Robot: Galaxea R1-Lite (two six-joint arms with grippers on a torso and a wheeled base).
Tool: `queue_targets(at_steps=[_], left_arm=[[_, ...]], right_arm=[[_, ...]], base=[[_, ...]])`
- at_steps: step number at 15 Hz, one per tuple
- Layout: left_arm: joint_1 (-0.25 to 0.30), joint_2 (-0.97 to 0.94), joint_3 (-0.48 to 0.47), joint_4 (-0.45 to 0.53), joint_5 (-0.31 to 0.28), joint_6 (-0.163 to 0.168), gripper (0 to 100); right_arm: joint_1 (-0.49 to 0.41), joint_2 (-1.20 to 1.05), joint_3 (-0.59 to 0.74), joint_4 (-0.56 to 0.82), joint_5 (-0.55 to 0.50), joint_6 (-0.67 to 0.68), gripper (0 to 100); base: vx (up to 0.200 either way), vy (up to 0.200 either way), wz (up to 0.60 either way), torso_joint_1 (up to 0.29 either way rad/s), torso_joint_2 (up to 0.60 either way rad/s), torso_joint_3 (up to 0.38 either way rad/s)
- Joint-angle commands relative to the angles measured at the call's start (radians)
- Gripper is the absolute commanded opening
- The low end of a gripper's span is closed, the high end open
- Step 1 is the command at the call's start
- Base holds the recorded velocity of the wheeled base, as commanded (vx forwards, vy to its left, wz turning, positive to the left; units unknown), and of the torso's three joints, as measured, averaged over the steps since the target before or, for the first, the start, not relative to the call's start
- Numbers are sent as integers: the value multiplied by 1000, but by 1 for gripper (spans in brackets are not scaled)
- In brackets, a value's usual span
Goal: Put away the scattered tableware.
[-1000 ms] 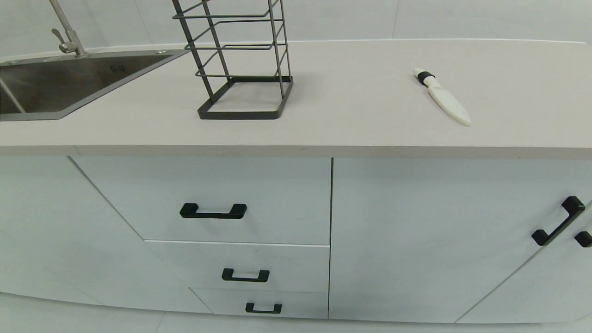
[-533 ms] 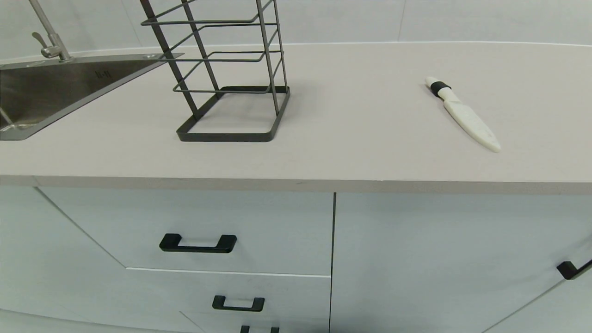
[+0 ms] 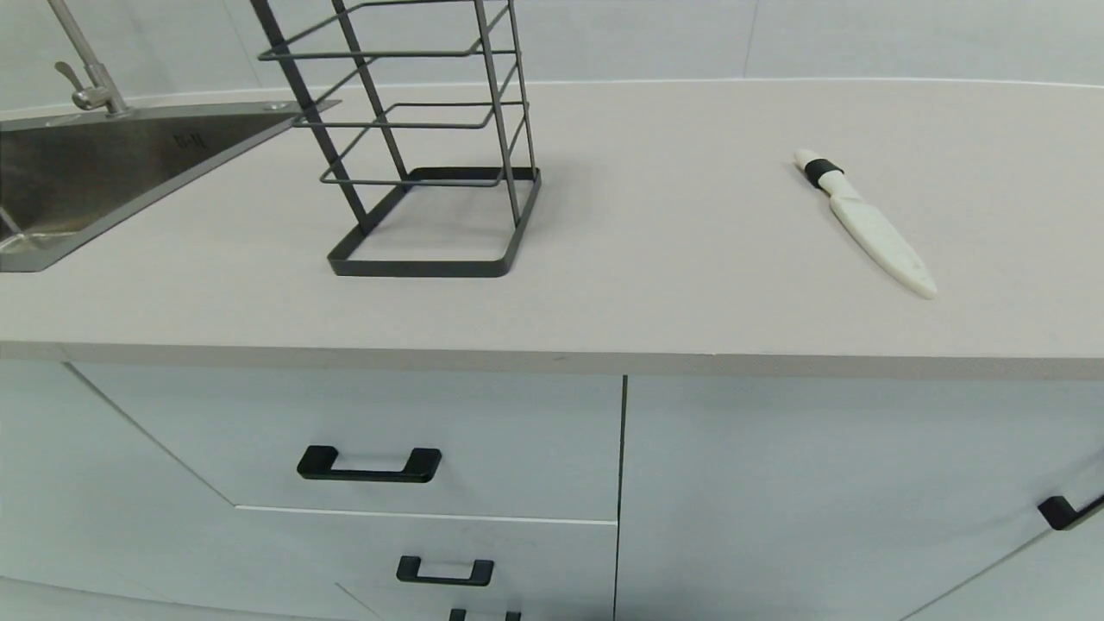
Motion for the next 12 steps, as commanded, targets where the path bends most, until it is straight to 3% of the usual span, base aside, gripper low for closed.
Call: queue_targets(at_steps=[1, 3, 10, 12], left_arm=[[0, 0, 1, 0, 2, -2, 100], [0, 0, 1, 0, 2, -2, 100], [0, 0, 1, 0, 5, -3, 100], [0, 0, 1, 0, 4, -3, 100]], right_arm=[[0, 1, 0, 0, 0, 0, 100], [0, 1, 0, 0, 0, 0, 100], [0, 1, 0, 0, 0, 0, 100], [0, 1, 0, 0, 0, 0, 100]], base=[[0, 0, 0, 242, -27, -110], [0, 0, 0, 256, -193, -193], [0, 0, 0, 224, -584, -216], [0, 0, 0, 90, -466, -224]])
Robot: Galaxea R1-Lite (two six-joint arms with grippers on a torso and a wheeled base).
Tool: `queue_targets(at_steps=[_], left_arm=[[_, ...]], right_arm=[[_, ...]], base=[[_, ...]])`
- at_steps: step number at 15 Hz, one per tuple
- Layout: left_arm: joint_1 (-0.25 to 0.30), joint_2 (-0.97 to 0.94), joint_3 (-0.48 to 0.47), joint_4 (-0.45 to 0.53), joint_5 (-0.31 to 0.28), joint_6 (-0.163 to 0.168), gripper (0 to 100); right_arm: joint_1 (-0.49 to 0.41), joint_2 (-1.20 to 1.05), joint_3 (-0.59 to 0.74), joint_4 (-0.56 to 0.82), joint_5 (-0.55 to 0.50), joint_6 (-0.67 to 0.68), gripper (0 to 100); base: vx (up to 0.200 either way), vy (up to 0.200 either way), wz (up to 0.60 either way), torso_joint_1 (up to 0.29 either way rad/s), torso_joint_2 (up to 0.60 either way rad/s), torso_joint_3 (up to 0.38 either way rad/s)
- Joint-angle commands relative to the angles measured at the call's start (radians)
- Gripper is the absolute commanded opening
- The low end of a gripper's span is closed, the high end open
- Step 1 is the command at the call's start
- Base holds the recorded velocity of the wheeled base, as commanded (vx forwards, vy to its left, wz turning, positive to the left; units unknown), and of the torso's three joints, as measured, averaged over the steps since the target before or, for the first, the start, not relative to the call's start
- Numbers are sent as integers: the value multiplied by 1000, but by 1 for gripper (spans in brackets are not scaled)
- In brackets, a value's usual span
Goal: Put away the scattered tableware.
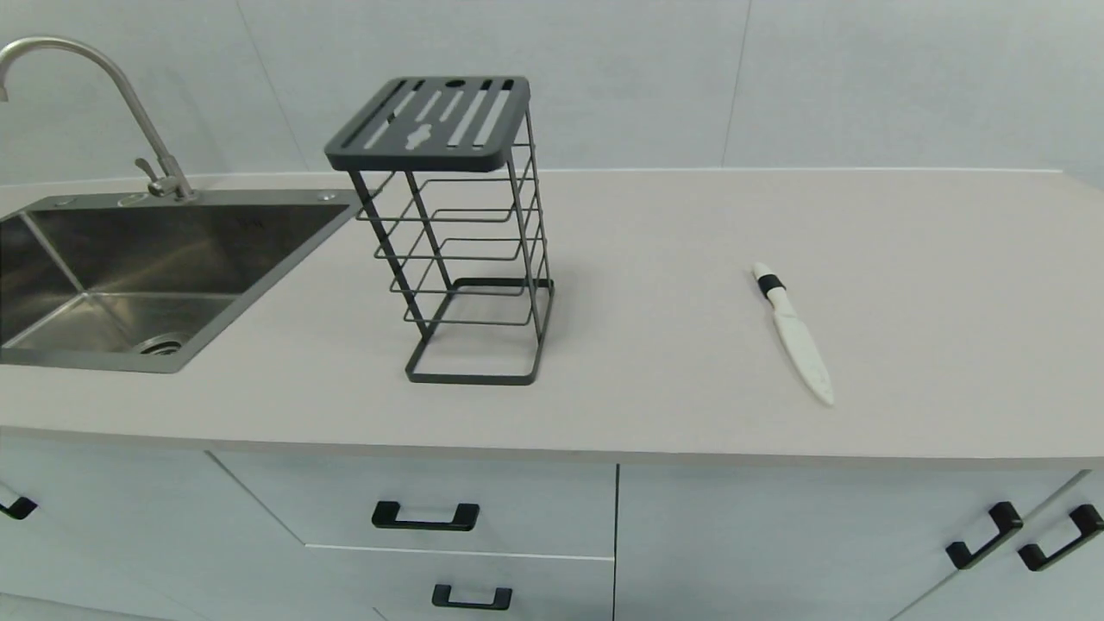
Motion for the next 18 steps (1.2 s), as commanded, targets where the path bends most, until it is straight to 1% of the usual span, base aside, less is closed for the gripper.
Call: queue_targets(at_steps=[1, 6, 9, 16, 18], left_arm=[[0, 0, 0, 1, 0, 0, 100], [0, 0, 0, 1, -8, 8, 100], [0, 0, 0, 1, -8, 1, 100], [0, 0, -2, 1, -8, 0, 100], [0, 0, -2, 1, -7, 0, 100]], right_arm=[[0, 1, 0, 0, 0, 1, 100], [0, 1, 0, 0, 0, 1, 100], [0, 1, 0, 0, 0, 0, 100], [0, 1, 0, 0, 0, 0, 100], [-1, 1, 0, 0, 0, 0, 100]], base=[[0, 0, 0, 100, -505, -222], [0, 0, 0, 362, -488, -237], [0, 0, 0, 284, -522, -246], [0, 0, 0, 285, -549, -258], [200, 0, 0, 307, -581, -288]])
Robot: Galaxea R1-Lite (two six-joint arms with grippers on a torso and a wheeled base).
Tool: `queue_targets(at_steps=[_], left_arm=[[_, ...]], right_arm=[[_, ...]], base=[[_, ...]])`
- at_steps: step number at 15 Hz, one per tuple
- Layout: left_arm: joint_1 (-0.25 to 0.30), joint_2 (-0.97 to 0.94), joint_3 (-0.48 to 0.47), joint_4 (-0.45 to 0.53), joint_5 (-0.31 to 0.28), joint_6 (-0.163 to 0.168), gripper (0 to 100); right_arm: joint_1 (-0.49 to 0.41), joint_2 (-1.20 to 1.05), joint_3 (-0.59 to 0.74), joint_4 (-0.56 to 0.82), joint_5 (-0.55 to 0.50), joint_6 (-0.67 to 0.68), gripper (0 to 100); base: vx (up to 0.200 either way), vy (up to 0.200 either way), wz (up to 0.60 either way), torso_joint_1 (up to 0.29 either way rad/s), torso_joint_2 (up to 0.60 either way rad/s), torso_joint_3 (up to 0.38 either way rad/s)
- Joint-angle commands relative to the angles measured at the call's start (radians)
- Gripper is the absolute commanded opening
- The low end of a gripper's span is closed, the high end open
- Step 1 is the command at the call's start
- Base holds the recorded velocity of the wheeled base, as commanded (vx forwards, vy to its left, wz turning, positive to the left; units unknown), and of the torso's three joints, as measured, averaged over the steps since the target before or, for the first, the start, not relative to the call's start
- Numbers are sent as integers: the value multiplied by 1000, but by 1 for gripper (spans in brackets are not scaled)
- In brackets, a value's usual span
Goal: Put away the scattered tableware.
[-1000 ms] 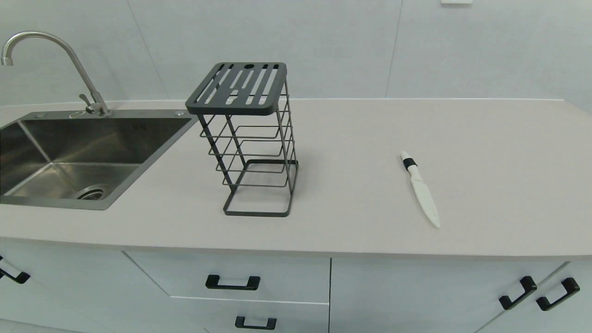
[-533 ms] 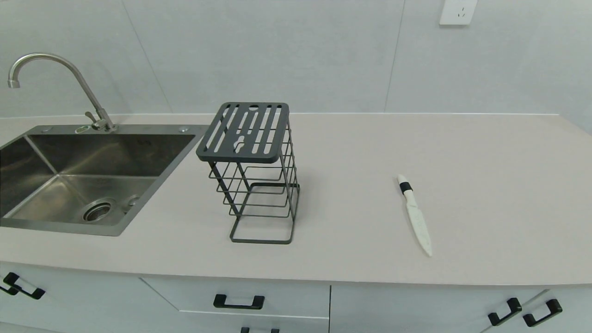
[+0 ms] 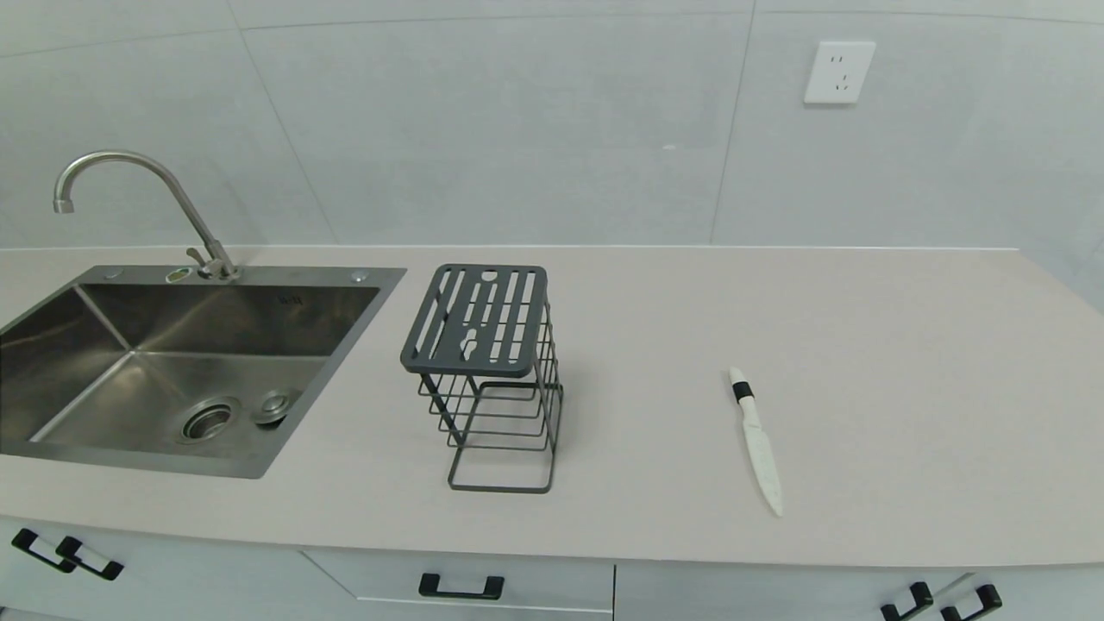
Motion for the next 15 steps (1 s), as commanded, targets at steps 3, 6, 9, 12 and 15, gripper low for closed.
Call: queue_targets(at_steps=[3, 6, 9, 12, 15], left_arm=[[0, 0, 0, -1, 1, 0, 100], [0, 0, 0, -1, -1, 0, 100], [0, 0, 0, -1, -1, 0, 100], [0, 0, 0, -1, -1, 0, 100], [0, 0, 0, -1, -1, 0, 100]], right_arm=[[1, 1, 0, 0, 0, 1, 100], [1, 1, 0, 0, 0, 1, 100], [1, 1, 2, 0, 0, 1, 100], [1, 1, 0, 0, 0, 1, 100], [1, 1, 0, 0, 0, 0, 100]], base=[[67, 0, 0, 282, -562, -269], [0, 0, 0, 73, -106, -65], [0, 0, 0, -2, -19, 1], [0, 0, 0, 0, 0, 0], [0, 0, 0, 0, 0, 0]])
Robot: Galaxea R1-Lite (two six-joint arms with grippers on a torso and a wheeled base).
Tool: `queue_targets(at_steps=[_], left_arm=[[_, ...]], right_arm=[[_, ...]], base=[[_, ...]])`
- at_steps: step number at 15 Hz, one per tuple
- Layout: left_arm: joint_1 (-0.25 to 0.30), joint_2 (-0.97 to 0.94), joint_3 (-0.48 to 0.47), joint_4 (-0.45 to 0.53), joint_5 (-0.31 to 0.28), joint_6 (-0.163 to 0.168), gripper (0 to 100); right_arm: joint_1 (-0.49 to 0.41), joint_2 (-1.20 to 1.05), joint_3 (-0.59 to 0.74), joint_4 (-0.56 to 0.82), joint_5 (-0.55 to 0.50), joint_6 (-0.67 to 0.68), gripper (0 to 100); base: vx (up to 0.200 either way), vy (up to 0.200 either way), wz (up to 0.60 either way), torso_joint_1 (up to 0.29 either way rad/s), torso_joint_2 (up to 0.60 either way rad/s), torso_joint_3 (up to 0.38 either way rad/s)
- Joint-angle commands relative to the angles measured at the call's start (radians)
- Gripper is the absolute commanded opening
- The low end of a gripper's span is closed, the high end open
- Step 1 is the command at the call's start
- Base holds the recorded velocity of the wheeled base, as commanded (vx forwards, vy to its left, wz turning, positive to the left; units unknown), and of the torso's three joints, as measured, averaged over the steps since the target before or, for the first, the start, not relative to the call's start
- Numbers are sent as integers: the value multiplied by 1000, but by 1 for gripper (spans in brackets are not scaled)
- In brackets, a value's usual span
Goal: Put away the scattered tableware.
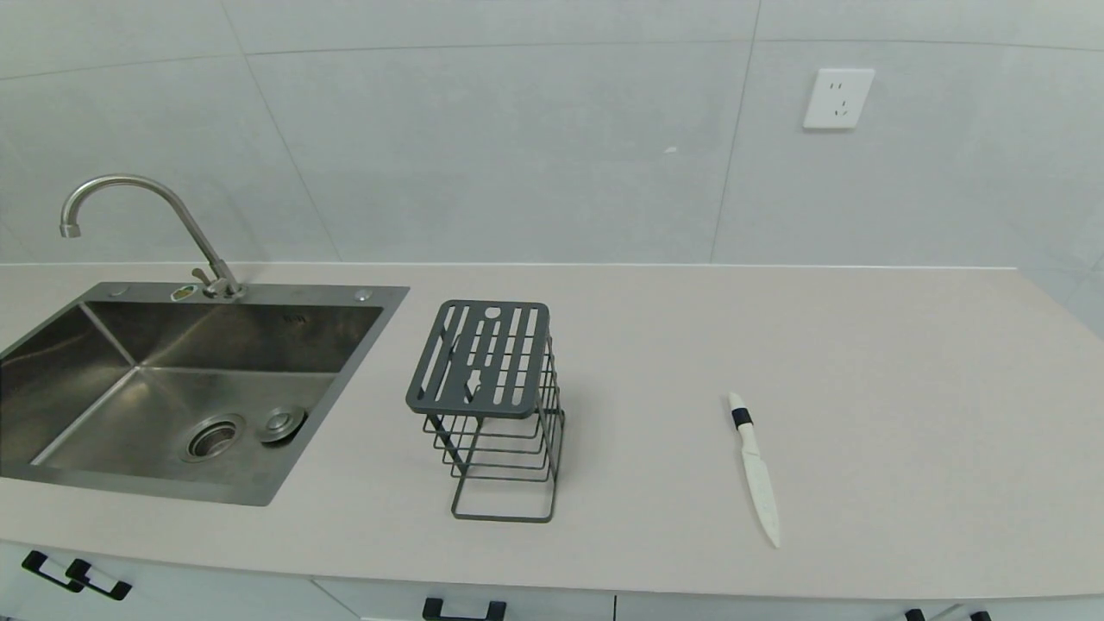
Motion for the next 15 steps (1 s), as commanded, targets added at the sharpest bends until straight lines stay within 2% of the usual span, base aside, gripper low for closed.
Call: queue_targets(at_steps=[1, 8, 11, 15], left_arm=[[0, 0, 0, 0, 0, 0, 100], [0, 0, 0, 0, 0, 0, 100], [0, 0, 1, 0, 0, 8, 100], [0, 0, 1, -2, 5, -12, 100]], right_arm=[[0, 1, 0, 0, -2, 0, 100], [0, 1, 0, 0, 0, -2, 100], [0, 1, 0, 0, -2, 0, 100], [0, 1, 0, 0, -2, 0, 100]], base=[[0, 0, 0, 0, 0, 0], [0, 0, 0, 0, 0, 0], [0, 0, 0, 159, -305, -142], [0, 0, 0, 10, -18, -10]])
